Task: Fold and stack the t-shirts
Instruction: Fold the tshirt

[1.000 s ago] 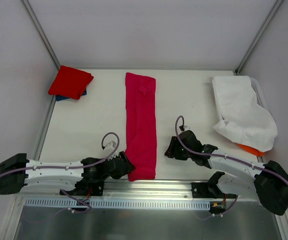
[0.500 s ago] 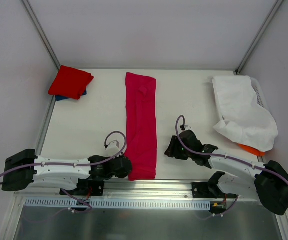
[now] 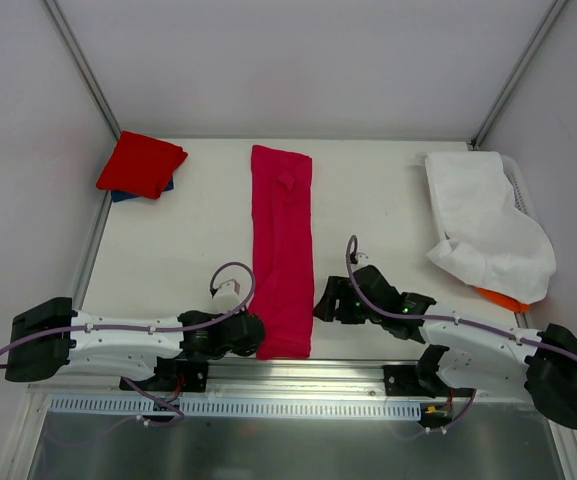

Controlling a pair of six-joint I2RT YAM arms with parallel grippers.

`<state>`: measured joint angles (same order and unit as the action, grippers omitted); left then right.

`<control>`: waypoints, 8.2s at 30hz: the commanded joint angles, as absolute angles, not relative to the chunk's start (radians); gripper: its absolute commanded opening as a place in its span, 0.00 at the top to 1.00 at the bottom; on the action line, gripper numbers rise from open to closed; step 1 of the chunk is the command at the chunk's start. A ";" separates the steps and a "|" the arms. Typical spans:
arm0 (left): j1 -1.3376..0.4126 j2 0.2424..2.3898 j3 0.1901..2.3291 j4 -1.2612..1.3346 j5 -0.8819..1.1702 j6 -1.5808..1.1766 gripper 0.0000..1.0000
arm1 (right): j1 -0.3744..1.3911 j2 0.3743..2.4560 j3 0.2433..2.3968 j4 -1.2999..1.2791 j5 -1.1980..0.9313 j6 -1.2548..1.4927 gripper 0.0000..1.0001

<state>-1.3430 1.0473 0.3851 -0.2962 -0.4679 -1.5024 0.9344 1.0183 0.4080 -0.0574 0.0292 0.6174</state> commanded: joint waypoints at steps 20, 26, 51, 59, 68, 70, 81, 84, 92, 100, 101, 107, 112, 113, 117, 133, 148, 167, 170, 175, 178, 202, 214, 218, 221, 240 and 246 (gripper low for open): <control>-1.345 1.072 0.414 -0.313 -0.563 -1.474 1.00 | 1.172 1.244 0.517 -0.031 -0.014 0.864 0.58; -1.347 1.078 0.419 -0.314 -0.566 -1.468 1.00 | 1.173 1.278 0.526 -0.008 -0.025 0.854 0.67; -1.347 0.991 0.555 -0.319 -0.615 -1.218 1.00 | 1.164 1.074 0.630 -0.310 0.164 0.747 0.99; -1.345 0.884 0.610 -0.354 -0.666 -1.125 1.00 | 1.164 1.029 0.713 -0.403 0.238 0.709 0.99; -1.260 0.815 0.653 -0.364 -0.695 -1.006 1.00 | 1.146 1.117 0.833 -0.411 0.267 0.655 0.99; -1.191 0.811 0.661 -0.365 -0.667 -0.968 1.00 | 1.117 1.149 0.874 -0.417 0.264 0.637 1.00; -0.937 0.940 0.776 -0.330 -0.572 -0.819 1.00 | 0.939 1.337 1.045 -0.416 0.224 0.496 1.00; -0.873 0.994 0.799 -0.289 -0.519 -0.793 1.00 | 0.902 1.393 1.087 -0.416 0.207 0.474 1.00; -0.720 1.178 0.824 -0.106 -0.376 -0.733 1.00 | 0.839 1.541 1.238 -0.433 0.221 0.425 0.99; -0.566 1.449 1.017 -0.021 -0.213 -0.649 1.00 | 0.769 1.727 1.440 -0.479 0.241 0.374 0.99; -0.549 1.465 1.050 -0.014 -0.203 -0.641 1.00 | 0.755 1.741 1.456 -0.489 0.244 0.373 1.00; -0.463 1.612 1.188 0.026 -0.089 -0.595 1.00 | 0.703 1.807 1.517 -0.497 0.230 0.361 1.00; -0.405 1.732 1.265 0.025 0.000 -0.597 1.00 | 0.674 1.845 1.534 -0.497 0.210 0.359 1.00; -0.402 1.747 1.281 0.026 0.024 -0.597 1.00 | 0.672 1.861 1.535 -0.497 0.207 0.356 0.99; -0.388 1.810 1.302 0.026 0.052 -0.607 1.00 | 0.654 1.917 1.558 -0.489 0.196 0.347 1.00; -0.379 1.844 1.283 0.026 0.023 -0.647 1.00 | 0.588 2.134 1.733 -0.480 0.133 0.318 1.00; -0.359 1.940 1.298 0.021 -0.107 -0.692 0.38 | 0.565 2.094 1.675 -0.480 0.176 0.287 0.01; -0.327 1.493 1.050 0.006 -0.147 -0.663 0.01 | 0.597 1.459 1.252 -0.480 0.298 0.324 0.01; -0.351 1.349 0.898 0.006 -0.138 -0.722 0.01 | 0.618 1.385 1.171 -0.434 0.206 0.365 0.01; -0.471 1.192 0.685 0.024 -0.248 -0.837 0.01 | 0.635 1.359 0.946 -0.115 -0.039 0.457 0.01; -0.489 1.184 0.588 0.089 -0.238 -0.893 0.01 | 0.655 1.455 0.931 -0.029 -0.116 0.485 0.01; -0.497 1.345 0.535 0.305 -0.216 -0.968 0.02 | 0.670 1.743 0.857 0.275 -0.121 0.537 0.09; -0.495 1.494 0.607 0.348 -0.201 -0.982 0.03 | 0.664 1.910 0.907 0.357 -0.081 0.569 0.21; -0.492 1.531 0.629 0.356 -0.190 -0.983 0.03 | 0.658 1.922 0.913 0.362 -0.081 0.569 0.32; -0.491 1.549 0.644 0.362 -0.186 -0.983 0.03 | 0.658 1.928 0.914 0.365 -0.089 0.568 0.49; -0.485 1.634 0.680 0.405 -0.164 -0.986 0.22 | 0.666 1.922 0.871 0.402 -0.107 0.589 1.00; -0.485 1.681 0.707 0.394 -0.170 -0.974 0.96 | 0.673 1.921 0.868 0.408 -0.117 0.594 0.99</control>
<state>-0.4896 1.6539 0.6678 0.4061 -0.1730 -0.9825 0.6582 1.9034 0.9012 0.4706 -0.1116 0.5945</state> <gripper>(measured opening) 0.105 0.031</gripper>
